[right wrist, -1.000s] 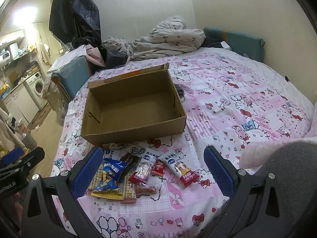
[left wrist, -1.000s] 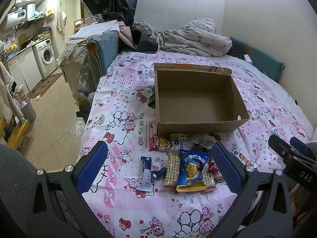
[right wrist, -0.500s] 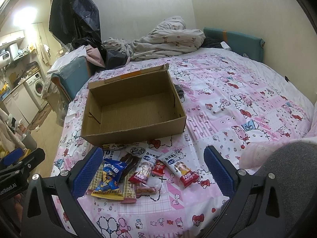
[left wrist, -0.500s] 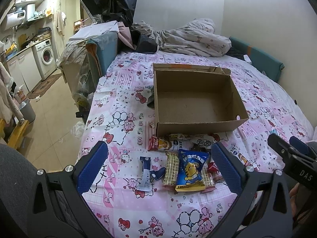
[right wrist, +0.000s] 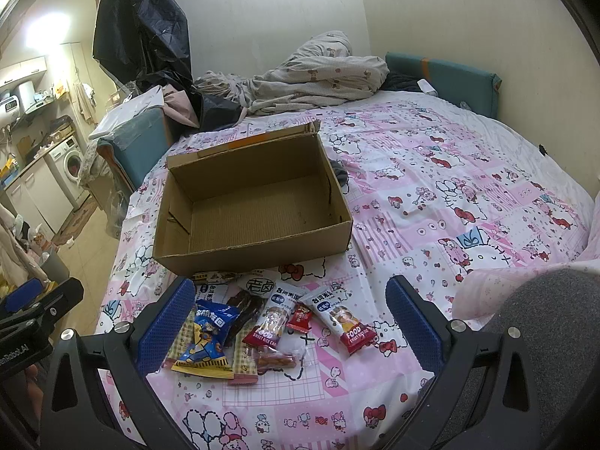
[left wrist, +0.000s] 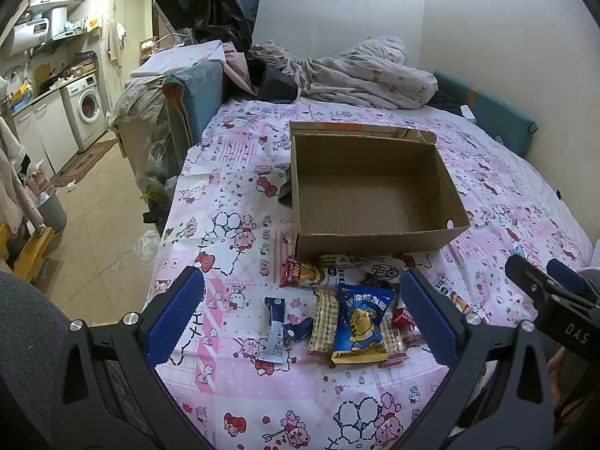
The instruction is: Organize snacks
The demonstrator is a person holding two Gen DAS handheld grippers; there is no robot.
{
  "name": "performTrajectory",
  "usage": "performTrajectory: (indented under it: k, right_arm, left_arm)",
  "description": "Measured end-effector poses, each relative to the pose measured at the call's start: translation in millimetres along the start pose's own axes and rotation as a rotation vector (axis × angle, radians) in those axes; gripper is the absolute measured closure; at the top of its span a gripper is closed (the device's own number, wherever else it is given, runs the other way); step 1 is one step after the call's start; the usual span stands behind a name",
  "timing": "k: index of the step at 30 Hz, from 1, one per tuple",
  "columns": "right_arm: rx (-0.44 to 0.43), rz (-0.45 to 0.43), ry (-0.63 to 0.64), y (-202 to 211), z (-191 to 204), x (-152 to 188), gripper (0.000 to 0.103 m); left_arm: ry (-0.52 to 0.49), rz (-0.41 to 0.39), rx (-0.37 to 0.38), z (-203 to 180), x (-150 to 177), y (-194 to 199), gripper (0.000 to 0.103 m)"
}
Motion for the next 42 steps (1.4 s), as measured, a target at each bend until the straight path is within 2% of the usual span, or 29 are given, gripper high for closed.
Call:
performTrajectory:
  k: [33, 42]
  right_arm:
    - [-0.001, -0.001, 0.001, 0, 0, 0, 0.0]
    - [-0.05, 0.055, -0.024, -10, -5, -18, 0.0]
  left_arm:
    - [0.0, -0.001, 0.0, 1, -1, 0, 0.0]
    - [-0.014, 0.087, -0.017, 7, -7, -17, 0.0]
Point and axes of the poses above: each gripper's, at about its wrist camera, not at the fingertips, and y roughly against the way its jaws point, z to its left, x to its underside, the point moved 9 cm from there along -y, roughly the way its jaws point, and after that the axes turned 8 degrees about -z, right-handed, at the moved point
